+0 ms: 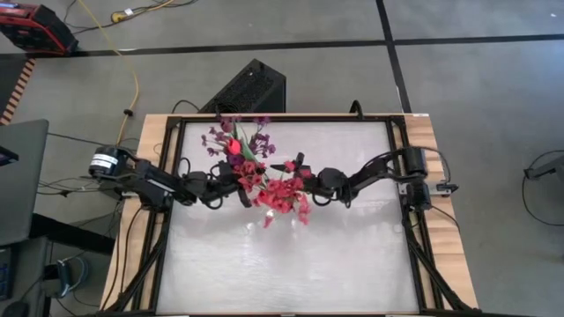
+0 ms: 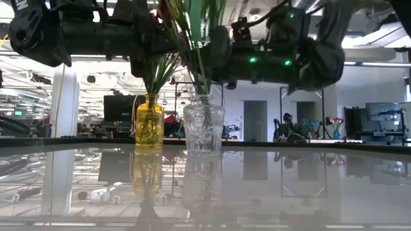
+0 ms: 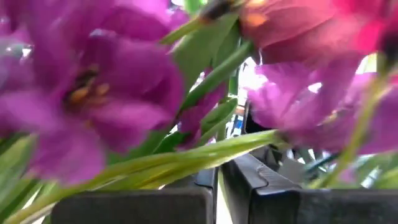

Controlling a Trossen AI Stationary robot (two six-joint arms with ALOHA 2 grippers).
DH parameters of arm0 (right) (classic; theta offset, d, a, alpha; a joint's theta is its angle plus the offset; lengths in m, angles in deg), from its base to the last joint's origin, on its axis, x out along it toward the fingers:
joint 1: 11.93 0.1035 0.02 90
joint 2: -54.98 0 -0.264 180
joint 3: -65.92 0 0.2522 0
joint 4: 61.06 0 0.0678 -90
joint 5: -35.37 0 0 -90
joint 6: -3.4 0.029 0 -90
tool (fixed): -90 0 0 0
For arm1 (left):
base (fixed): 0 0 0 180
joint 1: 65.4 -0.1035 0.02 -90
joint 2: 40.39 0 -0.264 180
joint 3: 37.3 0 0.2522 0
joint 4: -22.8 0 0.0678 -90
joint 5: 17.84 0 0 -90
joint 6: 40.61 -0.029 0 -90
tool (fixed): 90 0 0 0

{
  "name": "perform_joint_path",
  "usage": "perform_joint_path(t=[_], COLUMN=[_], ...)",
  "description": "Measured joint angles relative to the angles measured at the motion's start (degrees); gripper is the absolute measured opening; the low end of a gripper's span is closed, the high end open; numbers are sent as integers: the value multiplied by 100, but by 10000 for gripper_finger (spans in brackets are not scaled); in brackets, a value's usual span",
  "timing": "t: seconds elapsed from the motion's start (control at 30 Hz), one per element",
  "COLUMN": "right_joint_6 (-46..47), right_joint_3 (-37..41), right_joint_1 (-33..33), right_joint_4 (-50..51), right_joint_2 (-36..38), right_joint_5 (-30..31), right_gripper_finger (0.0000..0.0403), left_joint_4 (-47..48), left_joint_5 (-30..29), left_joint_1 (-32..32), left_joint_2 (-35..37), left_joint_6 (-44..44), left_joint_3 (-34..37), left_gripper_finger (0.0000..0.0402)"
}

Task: Sort flowers into vase by color
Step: Put the red tulip into the transparent vase

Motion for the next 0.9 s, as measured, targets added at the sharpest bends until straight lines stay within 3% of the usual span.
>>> perform_joint_path(t=[0.4,0.53,0.67,0.77,0.9], right_joint_6=[-2,362,867,1140,1238], right_joint_3=[414,415,416,484,543], right_joint_1=[-44,-39,121,428,876], right_joint_4=[4459,6007,7322,7313,6486], right_joint_2=[2625,3213,3461,3293,2601], right_joint_5=[39,66,-328,-551,-510], right_gripper_finger=[282,282,282,282,282], left_joint_4=[1025,1124,1215,1242,1488], left_joint_5=[281,418,512,565,706], left_joint_1=[-2,-2,-2,-2,-2], left_joint_2=[741,741,741,741,737], left_joint_6=[-107,0,26,27,-7], left_joint_3=[0,-2,-4,-13,-159], left_gripper_finger=[0,0,0,0,0])
